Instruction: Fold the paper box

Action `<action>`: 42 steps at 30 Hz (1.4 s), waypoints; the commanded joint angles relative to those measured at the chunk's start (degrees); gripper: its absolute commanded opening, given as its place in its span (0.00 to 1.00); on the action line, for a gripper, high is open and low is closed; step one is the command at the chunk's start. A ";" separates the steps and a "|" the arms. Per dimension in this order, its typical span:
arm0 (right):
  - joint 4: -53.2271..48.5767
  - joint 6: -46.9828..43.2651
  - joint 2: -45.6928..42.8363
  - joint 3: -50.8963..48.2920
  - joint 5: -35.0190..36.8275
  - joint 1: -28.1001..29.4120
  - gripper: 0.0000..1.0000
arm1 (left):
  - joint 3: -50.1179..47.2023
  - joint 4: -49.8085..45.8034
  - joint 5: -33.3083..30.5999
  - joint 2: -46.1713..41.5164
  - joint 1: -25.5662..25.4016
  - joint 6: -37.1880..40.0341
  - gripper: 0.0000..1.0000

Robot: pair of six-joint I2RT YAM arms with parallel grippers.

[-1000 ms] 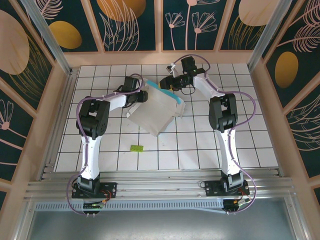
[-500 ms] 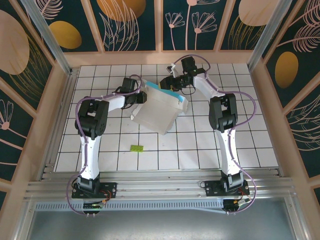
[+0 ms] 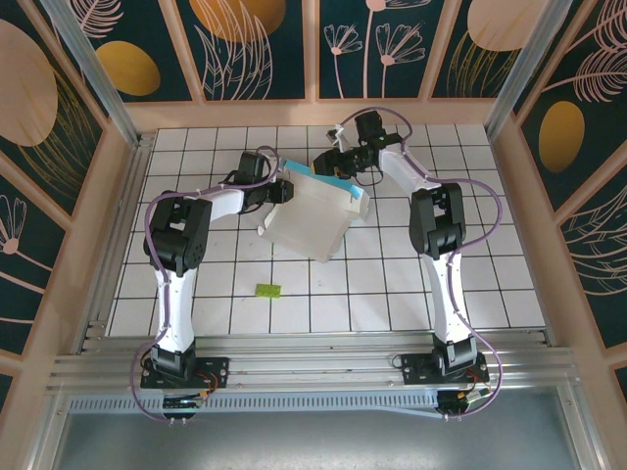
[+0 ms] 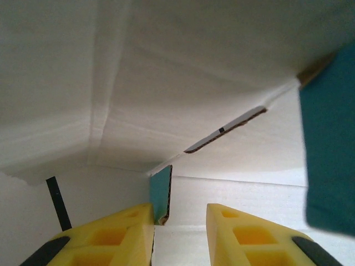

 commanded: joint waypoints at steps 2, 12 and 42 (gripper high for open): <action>-1.73 -0.08 0.89 0.83 2.01 0.47 0.55 | 1.71 0.05 3.87 -0.62 -0.31 1.22 0.30; -1.42 0.14 1.15 0.75 1.98 0.58 0.55 | 1.73 -0.75 8.27 0.89 -0.37 2.80 0.28; -3.53 -2.14 0.93 0.83 3.83 0.84 0.55 | 9.87 -11.94 14.40 -6.72 8.14 17.93 0.48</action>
